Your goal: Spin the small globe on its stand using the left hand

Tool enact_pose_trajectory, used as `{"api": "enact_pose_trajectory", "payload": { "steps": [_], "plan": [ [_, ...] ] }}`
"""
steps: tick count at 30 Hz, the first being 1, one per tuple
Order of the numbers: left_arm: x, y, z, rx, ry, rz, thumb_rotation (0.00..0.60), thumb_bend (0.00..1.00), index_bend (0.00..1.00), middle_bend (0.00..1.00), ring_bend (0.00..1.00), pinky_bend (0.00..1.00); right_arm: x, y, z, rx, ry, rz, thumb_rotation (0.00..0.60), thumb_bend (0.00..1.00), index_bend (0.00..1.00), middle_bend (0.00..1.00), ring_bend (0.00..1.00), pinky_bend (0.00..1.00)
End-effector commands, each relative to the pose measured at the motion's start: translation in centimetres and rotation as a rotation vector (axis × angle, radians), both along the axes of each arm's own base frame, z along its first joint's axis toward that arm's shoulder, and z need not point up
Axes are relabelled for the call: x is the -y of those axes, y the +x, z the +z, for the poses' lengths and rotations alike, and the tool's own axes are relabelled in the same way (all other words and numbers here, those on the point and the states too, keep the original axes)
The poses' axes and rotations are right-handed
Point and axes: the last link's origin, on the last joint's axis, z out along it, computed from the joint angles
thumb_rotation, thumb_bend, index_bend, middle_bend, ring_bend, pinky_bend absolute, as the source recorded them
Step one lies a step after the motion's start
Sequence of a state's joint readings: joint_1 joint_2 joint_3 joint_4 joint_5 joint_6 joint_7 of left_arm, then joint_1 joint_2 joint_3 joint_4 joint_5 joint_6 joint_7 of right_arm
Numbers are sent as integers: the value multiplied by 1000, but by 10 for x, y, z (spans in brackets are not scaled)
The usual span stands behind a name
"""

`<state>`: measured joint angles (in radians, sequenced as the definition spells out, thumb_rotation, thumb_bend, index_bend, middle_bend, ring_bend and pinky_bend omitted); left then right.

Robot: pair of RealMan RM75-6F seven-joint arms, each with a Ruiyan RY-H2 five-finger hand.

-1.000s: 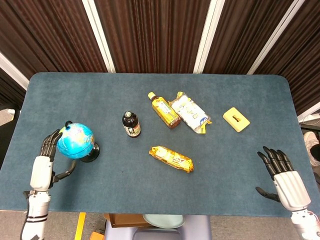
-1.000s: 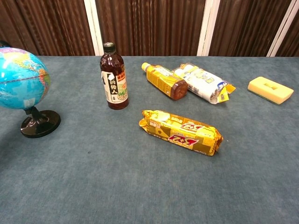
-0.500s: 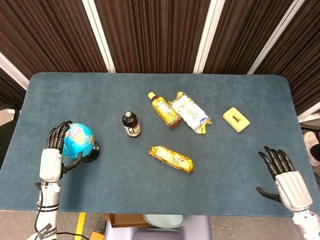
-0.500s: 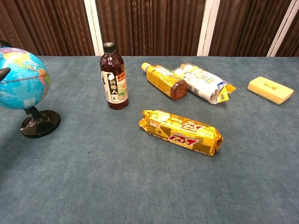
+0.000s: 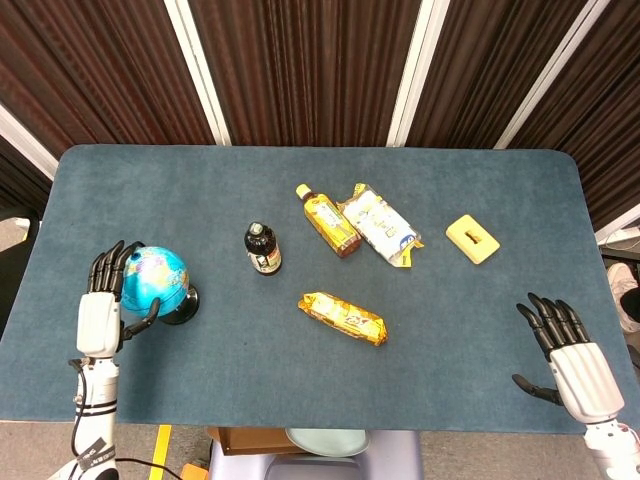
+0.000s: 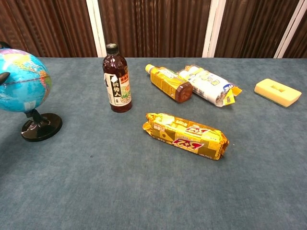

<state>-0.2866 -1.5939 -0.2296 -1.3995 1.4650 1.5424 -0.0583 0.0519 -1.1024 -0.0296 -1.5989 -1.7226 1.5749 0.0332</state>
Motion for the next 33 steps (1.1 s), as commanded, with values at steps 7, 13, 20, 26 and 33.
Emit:
{"api": "enact_pose_trajectory", "payload": {
  "steps": [7,13,20,26,33],
  "plan": [
    [0,-5,4,2,-1,16,600,335,0,0,0,0,0,0,0,-2,-2,0,600,74,0,0,0,0],
    [3,-12,9,13,11,35,600,338,0,0,0,0,-1,0,0,-3,-6,0,600,74,0,0,0,0],
    [5,-22,15,16,18,61,600,336,0,0,0,0,-1,0,-2,-9,-4,-1,600,74,0,0,0,0],
    [4,-31,18,24,18,89,600,336,0,0,0,0,-1,0,-3,-13,-3,-3,600,74,0,0,0,0],
    [2,-40,21,32,19,119,600,334,0,0,0,0,0,0,-4,-18,-2,-5,600,74,0,0,0,0]
  ]
}}
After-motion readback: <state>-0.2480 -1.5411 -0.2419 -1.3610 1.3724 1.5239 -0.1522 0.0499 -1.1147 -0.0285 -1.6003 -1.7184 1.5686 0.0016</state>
